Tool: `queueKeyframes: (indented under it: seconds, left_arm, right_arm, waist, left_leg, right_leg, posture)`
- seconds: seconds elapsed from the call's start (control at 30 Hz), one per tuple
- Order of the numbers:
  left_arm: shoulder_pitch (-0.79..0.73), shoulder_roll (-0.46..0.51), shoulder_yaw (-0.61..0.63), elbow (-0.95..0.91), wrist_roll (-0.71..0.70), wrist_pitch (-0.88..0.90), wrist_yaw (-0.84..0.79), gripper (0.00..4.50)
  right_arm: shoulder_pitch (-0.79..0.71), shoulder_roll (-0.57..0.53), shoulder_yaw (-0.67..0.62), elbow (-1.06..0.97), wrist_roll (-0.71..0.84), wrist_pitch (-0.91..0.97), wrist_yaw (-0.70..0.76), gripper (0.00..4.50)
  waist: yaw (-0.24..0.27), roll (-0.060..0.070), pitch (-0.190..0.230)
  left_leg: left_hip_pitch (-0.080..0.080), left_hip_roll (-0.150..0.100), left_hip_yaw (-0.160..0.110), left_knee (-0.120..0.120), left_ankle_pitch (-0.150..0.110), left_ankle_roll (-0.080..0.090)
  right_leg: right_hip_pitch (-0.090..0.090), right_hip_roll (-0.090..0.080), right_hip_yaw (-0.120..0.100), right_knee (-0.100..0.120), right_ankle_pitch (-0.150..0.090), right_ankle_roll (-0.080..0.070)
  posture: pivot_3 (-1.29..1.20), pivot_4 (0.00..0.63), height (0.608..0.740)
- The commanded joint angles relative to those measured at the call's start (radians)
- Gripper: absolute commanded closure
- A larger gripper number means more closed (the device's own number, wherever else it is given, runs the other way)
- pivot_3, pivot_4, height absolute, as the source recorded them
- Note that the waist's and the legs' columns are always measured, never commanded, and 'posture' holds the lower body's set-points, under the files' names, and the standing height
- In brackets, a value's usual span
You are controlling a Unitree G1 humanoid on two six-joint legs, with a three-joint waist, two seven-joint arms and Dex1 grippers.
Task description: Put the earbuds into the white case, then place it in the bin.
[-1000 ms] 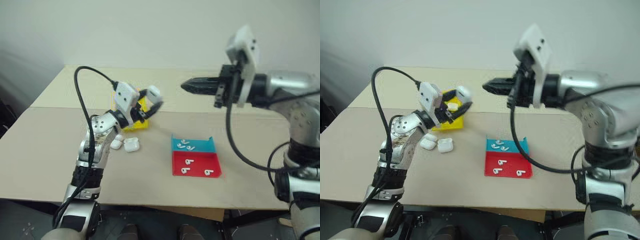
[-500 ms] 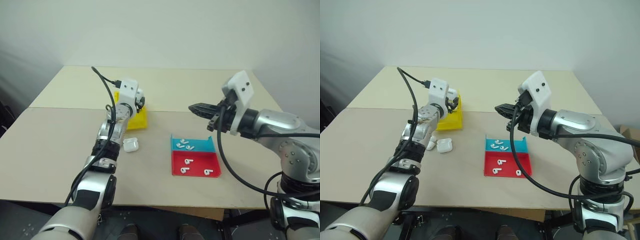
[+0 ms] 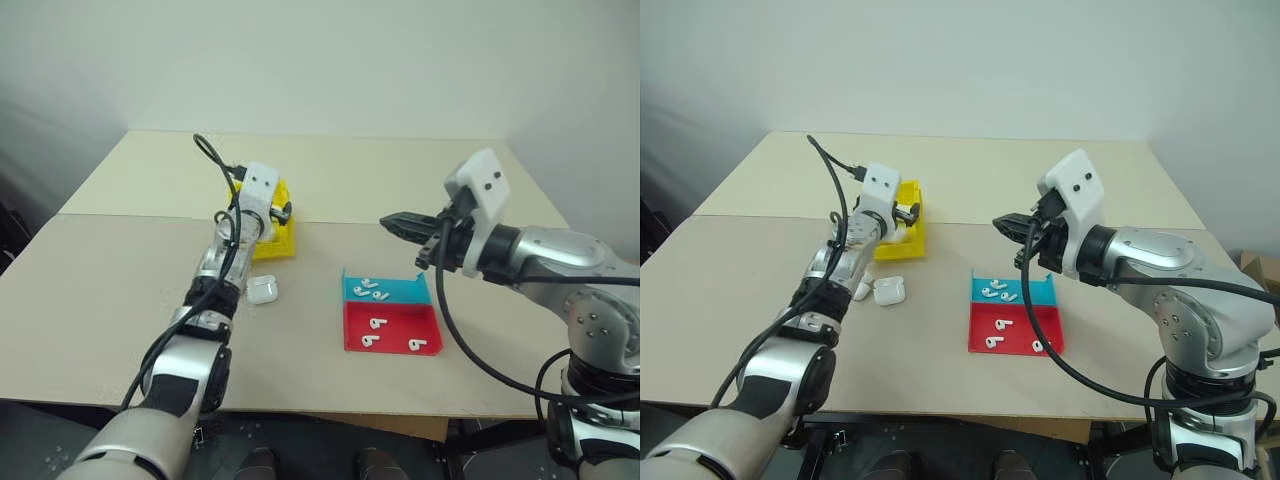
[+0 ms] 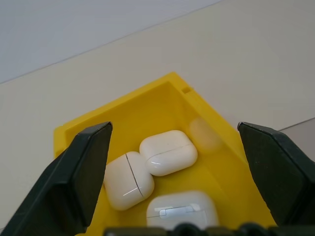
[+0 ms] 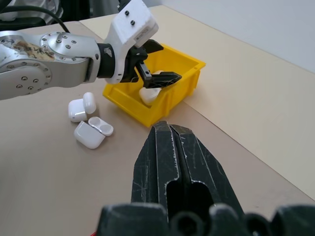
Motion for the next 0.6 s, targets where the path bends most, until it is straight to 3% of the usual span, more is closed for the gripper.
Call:
queueKeyframes:
  seconds: [0.03, 0.2, 0.33, 0.6]
  left_arm:
    - [0.073, 0.064, 0.038, -0.248, -0.111, -0.022, -0.188, 0.03]
    - [0.292, 0.256, 0.023, -0.618, -0.298, 0.019, -0.589, 0.03]
    - [0.519, 0.459, 0.135, -0.900, -0.521, 0.119, -0.830, 0.03]
    - [0.731, 0.702, 0.371, -1.095, -0.766, 0.342, -0.925, 0.03]
  right_arm:
    - [0.002, -0.015, -0.040, -0.040, 0.027, -0.024, -0.004, 4.50]
    - [0.069, -0.038, -0.039, -0.035, 0.012, -0.095, 0.032, 4.50]
    - [0.219, -0.093, -0.051, -0.051, -0.036, -0.243, 0.124, 4.50]
    - [0.450, -0.213, -0.167, -0.039, -0.033, -0.433, 0.341, 4.50]
  waist:
    - [-0.003, 0.000, 0.000]
    - [-0.011, 0.000, 0.000]
    - [-0.017, 0.001, 0.000]
    - [-0.017, 0.000, 0.000]
  left_leg:
    - [0.000, 0.000, 0.000, 0.000, 0.000, 0.000]
    - [0.000, 0.001, 0.000, 0.000, 0.000, -0.001]
    - [0.000, 0.001, 0.000, 0.000, 0.001, -0.002]
    - [0.005, 0.003, 0.000, 0.001, 0.001, -0.002]
  right_leg:
    - [0.000, 0.000, 0.000, 0.000, 0.000, 0.000]
    - [0.000, 0.000, 0.000, 0.000, 0.000, 0.000]
    - [0.001, 0.000, -0.001, 0.000, 0.000, 0.000]
    - [0.006, 0.000, -0.003, -0.003, 0.000, 0.000]
  posture:
    - [0.00, 0.150, 0.740]
    - [0.00, 0.150, 0.740]
    - [0.00, 0.150, 0.740]
    - [0.00, 0.150, 0.740]
